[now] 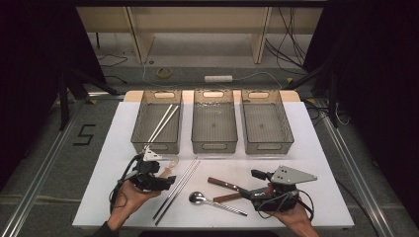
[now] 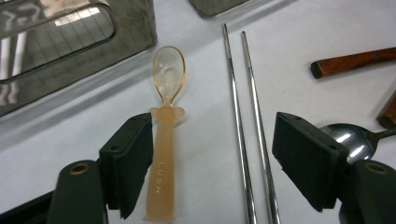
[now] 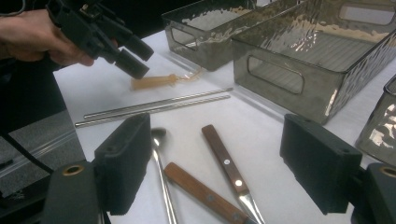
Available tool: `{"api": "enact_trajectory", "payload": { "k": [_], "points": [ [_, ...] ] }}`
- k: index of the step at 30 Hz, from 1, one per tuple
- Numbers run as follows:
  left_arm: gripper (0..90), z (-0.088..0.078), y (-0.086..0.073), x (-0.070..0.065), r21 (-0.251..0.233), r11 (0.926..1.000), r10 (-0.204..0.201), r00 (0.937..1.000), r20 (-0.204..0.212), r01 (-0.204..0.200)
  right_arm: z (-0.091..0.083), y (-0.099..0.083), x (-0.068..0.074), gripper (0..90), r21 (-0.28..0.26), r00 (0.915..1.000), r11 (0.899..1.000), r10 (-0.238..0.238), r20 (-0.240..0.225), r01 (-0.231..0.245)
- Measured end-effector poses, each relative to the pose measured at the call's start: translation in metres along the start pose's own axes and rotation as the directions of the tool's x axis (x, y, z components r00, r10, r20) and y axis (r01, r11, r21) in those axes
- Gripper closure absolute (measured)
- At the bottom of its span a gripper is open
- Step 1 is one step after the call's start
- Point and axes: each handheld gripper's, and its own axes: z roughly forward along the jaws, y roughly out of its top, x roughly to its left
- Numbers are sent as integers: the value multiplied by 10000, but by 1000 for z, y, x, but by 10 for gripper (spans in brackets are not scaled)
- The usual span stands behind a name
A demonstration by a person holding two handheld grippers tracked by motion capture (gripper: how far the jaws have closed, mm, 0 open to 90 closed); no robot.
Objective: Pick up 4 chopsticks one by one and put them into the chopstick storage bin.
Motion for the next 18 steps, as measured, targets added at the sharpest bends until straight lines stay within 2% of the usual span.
{"api": "enact_trajectory", "payload": {
  "k": [6,9,18],
  "points": [
    [305,4,-6,-6,205,9998,6,10000,-70,-5,0,0,0,262,-10,10000,10000,23,14,-23],
    [328,4,-7,-9,333,9991,268,9996,-73,-266,0,0,0,262,16,10000,10000,45,6,-45],
    [401,7,-12,-10,616,9980,122,9998,-160,-112,0,0,0,262,-3,10000,10000,32,24,-32]
  ]
}}
